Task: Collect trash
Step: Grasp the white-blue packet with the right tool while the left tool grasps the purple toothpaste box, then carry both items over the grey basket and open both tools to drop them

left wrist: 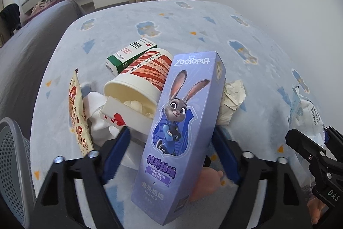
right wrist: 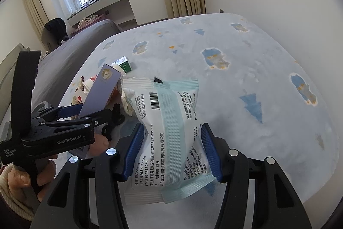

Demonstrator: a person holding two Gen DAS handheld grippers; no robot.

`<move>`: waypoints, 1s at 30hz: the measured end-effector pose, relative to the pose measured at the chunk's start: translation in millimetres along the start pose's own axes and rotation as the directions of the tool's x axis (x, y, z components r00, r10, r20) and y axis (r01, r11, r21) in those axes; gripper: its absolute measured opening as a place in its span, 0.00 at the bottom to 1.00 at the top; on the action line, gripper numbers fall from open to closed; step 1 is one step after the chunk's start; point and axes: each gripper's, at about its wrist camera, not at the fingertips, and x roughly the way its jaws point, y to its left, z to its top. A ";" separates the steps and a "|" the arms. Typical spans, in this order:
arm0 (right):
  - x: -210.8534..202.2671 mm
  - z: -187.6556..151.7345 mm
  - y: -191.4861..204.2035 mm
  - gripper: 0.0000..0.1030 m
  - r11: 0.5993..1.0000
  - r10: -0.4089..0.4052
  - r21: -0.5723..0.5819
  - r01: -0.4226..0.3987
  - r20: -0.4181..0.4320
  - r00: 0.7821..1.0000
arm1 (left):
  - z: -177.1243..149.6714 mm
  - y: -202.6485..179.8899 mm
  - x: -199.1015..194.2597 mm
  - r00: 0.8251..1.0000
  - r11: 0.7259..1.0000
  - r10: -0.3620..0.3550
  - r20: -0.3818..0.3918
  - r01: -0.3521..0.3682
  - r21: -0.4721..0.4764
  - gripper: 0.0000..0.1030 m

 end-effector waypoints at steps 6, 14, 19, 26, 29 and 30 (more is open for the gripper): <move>-0.2 -0.7 2.3 0.52 1.000 0.003 -0.008 -0.003 0.005 1.000 | -3.6 -0.7 -1.0 1.000 1.000 -0.024 -0.003 0.024 0.000 0.54; -0.9 -0.3 4.6 0.52 1.000 -0.002 -0.006 0.002 0.011 1.000 | -7.7 5.6 -28.7 0.997 1.000 0.009 0.072 -0.008 -0.011 0.53; -1.2 1.5 15.7 0.52 1.000 0.014 -0.015 -0.014 0.012 1.000 | -11.1 17.1 -52.9 0.992 0.999 0.038 0.118 -0.034 -0.031 0.53; 2.0 5.6 40.5 0.52 0.998 0.058 -0.032 -0.058 0.012 0.998 | -21.6 41.9 -73.9 0.988 0.996 0.064 0.139 -0.053 -0.077 0.51; 3.0 6.6 55.0 0.52 0.996 0.064 -0.055 -0.064 0.011 0.998 | -30.0 55.8 -79.0 0.987 0.993 0.082 0.136 -0.069 -0.100 0.51; 2.5 7.2 60.3 0.52 0.996 0.070 -0.063 -0.069 0.011 0.998 | -32.5 60.6 -81.3 0.987 0.991 0.087 0.137 -0.072 -0.110 0.51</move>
